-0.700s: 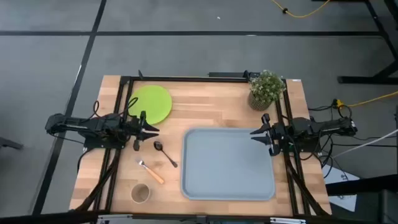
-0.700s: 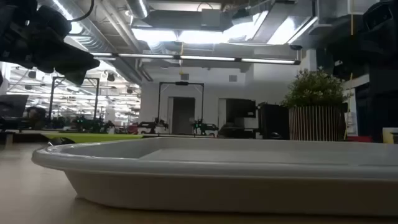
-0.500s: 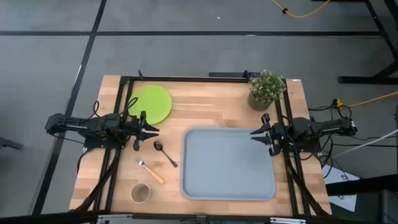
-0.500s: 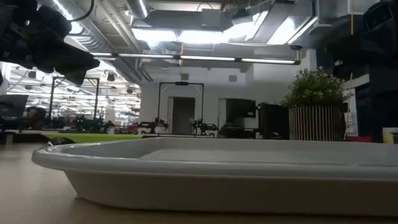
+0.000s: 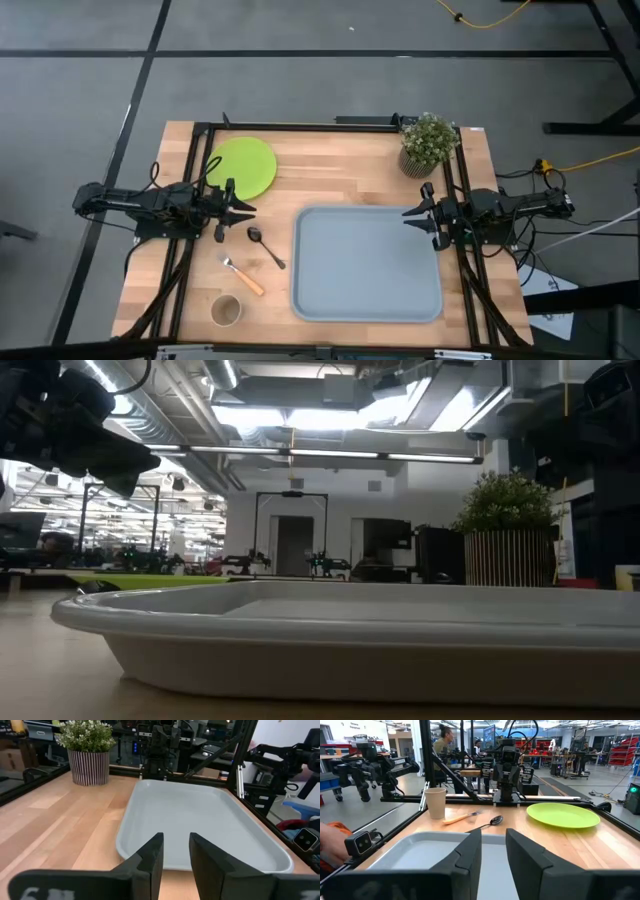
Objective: Pick and place plate/cup/fork/spoon on tray
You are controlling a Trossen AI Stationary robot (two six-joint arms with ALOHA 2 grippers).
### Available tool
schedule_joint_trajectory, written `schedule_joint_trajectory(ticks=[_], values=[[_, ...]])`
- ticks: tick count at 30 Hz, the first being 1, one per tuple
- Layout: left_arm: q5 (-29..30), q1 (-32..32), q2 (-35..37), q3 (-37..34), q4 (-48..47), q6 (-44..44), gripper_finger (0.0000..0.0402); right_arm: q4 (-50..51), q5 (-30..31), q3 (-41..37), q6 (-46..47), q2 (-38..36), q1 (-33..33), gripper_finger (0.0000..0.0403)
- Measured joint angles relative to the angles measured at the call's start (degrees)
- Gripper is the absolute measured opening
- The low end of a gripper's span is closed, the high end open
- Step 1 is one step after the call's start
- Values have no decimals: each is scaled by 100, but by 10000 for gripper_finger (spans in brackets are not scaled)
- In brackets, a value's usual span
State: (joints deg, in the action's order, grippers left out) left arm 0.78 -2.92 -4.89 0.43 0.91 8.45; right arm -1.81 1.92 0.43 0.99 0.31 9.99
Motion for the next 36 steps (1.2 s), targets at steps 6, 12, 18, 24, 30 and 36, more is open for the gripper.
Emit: schedule_joint_trajectory(ticks=[6,12,18,24,30,36], values=[[0,0,0,-1,0,-2,86,-1,-1,0,0,0,-1,94],[0,1,1,-2,0,-1,86,0,0,0,0,-1,-1,94],[0,2,2,-1,0,-1,86,-1,0,0,0,0,0,94],[0,2,1,-1,1,-1,86,-1,-1,0,0,1,-1,94],[0,1,0,-1,0,-1,86,-4,1,0,0,-2,-1,94],[198,2,0,-4,30,3,86,-152,-1,-2,-6,-4,-1,94]])
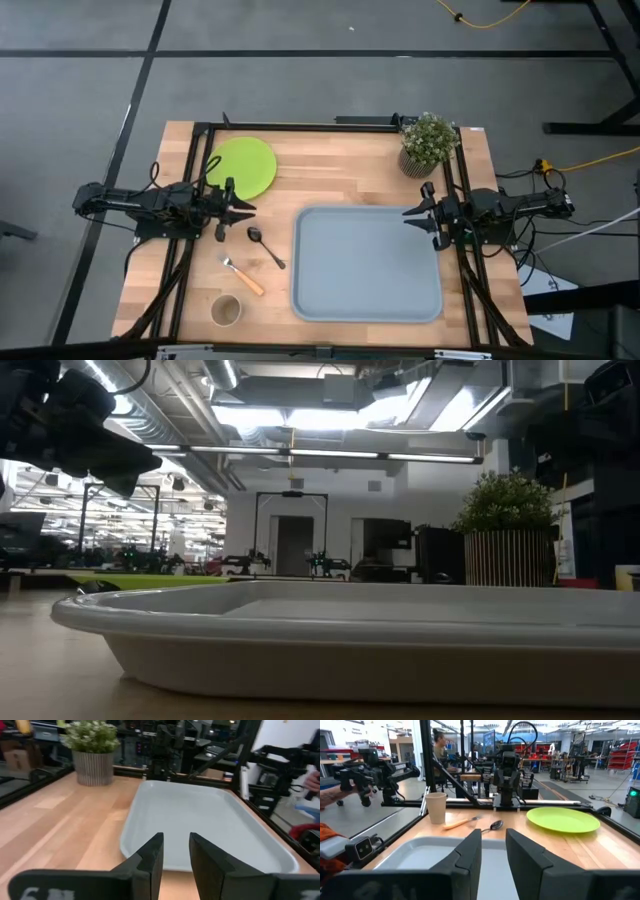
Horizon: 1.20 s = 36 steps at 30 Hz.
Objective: Pick and place plate/cup/fork/spoon on tray
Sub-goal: Put the green plate on the center of the gray serving tray
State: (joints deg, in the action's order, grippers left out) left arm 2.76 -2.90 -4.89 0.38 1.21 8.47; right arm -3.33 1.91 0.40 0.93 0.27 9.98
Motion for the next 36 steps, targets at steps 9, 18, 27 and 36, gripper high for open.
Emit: schedule_joint_trajectory(ticks=[9,18,27,36], values=[[1044,0,0,0,1480,-51,86,-43,16,0,1,2,0,94],[1416,0,-622,1004,1575,-1393,86,-684,262,0,-255,2,-2,94],[2254,-124,-3545,3070,-1837,-1017,86,-301,249,0,339,4,0,94],[2657,-258,-5883,4177,-2976,-1015,86,-88,254,0,323,4,0,94]])
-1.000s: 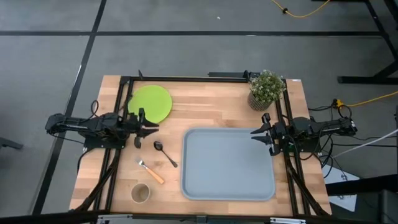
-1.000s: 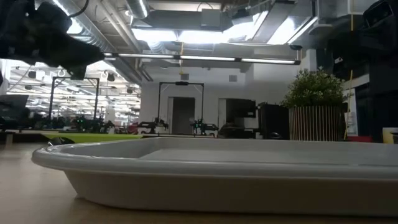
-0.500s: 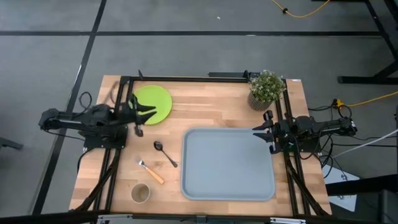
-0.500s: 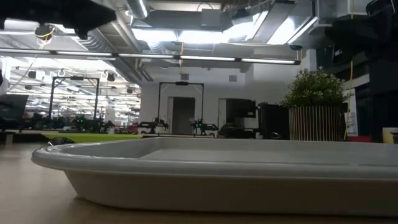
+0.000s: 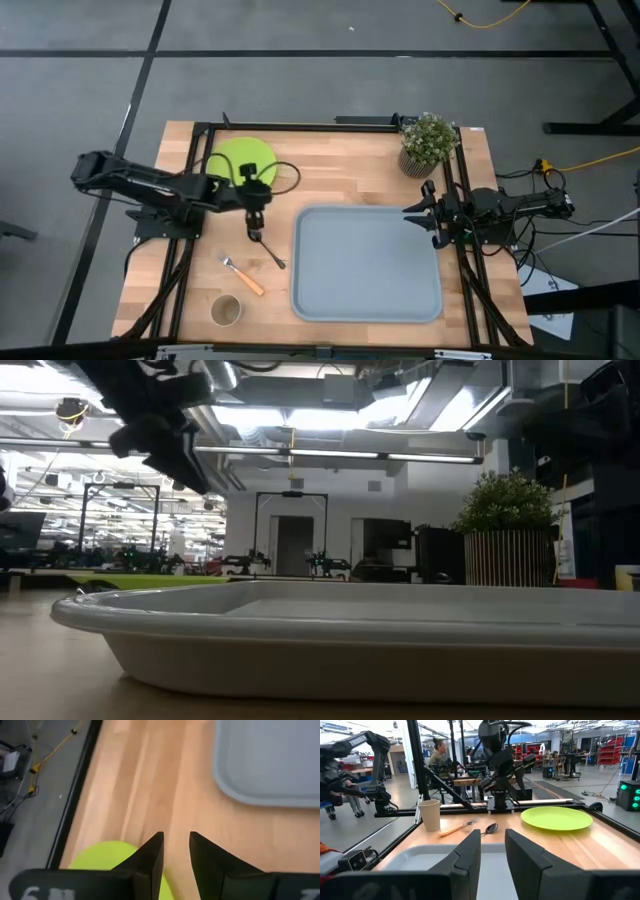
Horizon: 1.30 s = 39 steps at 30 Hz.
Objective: Pick and place plate/cup/fork/spoon on tray
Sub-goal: Put the green plate on the center of the gray serving tray
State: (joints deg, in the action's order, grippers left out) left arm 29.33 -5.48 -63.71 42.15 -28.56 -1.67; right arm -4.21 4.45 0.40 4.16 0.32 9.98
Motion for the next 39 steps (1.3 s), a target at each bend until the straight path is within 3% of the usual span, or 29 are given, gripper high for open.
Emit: schedule_joint_trajectory(ticks=[6,16,21,29,39], values=[[59,2,-625,293,-31,372,86,21,2,0,-9,0,0,94],[-228,-78,-1769,290,-1601,2754,86,203,2,0,-13,11,0,94],[-79,-169,-2353,290,-1737,2863,86,201,2,0,-13,11,0,94],[843,-177,-2850,290,-1735,3161,86,200,0,0,-13,13,0,94],[844,-135,-2858,290,-1749,3156,86,199,0,0,-13,13,0,94]])
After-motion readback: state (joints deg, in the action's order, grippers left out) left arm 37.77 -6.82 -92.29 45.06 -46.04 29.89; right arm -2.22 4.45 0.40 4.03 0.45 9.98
